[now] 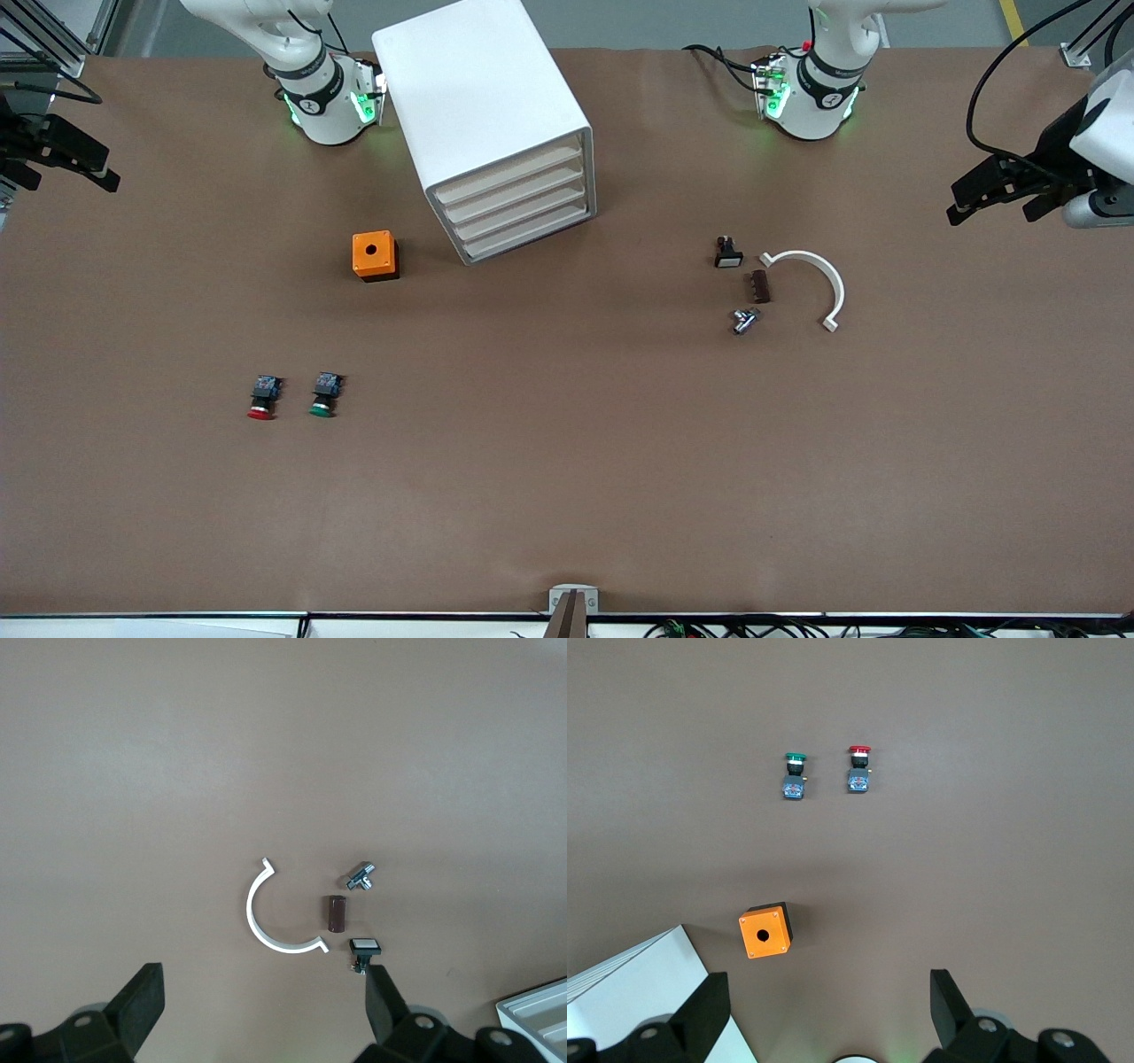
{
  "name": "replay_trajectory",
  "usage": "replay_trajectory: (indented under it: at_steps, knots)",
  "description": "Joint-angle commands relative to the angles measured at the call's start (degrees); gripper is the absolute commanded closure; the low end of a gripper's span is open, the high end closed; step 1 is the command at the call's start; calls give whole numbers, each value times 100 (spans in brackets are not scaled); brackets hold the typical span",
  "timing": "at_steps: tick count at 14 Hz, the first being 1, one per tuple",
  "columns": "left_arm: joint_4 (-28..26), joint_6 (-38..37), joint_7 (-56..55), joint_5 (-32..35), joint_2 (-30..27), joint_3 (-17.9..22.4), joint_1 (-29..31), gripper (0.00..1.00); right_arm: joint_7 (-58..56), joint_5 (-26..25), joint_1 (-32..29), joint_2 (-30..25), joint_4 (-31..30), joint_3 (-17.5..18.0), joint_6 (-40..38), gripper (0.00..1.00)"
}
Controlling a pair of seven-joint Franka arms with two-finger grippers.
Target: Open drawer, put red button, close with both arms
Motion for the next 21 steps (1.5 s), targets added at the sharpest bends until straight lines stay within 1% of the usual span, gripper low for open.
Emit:
replay_trajectory:
  at_steps: [1, 4, 6, 10, 15, 17, 20, 21]
  knots:
    - [87, -101, 122, 133, 31, -80, 76, 0, -8, 33, -50, -87, 9, -3, -75, 0]
    - [105, -101, 131, 133, 39, -80, 76, 0, 10, 32, -59, -79, 44, -3, -75, 0]
    - [175, -101, 52, 133, 153, -80, 41, 0, -34, 24, -77, -35, 97, -11, -57, 0]
    - [175, -101, 52, 89, 267, -27, 269, 0, -25, 24, -77, 71, 255, -20, -154, 0]
    - [175, -101, 17, 81, 811, -115, 190, 0, 1, 24, -59, 71, 264, -11, -154, 0]
    - [175, -101, -114, 72, 1127, -351, 138, 0, -25, 24, -59, 97, 247, -11, -162, 0]
    - [219, -101, -1087, 116, 1550, -808, 50, 0, 18, -38, -33, 395, 229, -11, -154, 0]
    - [245, -101, -1343, 124, 1681, -879, -63, 0, -34, -55, -16, 561, 290, -3, -136, 0]
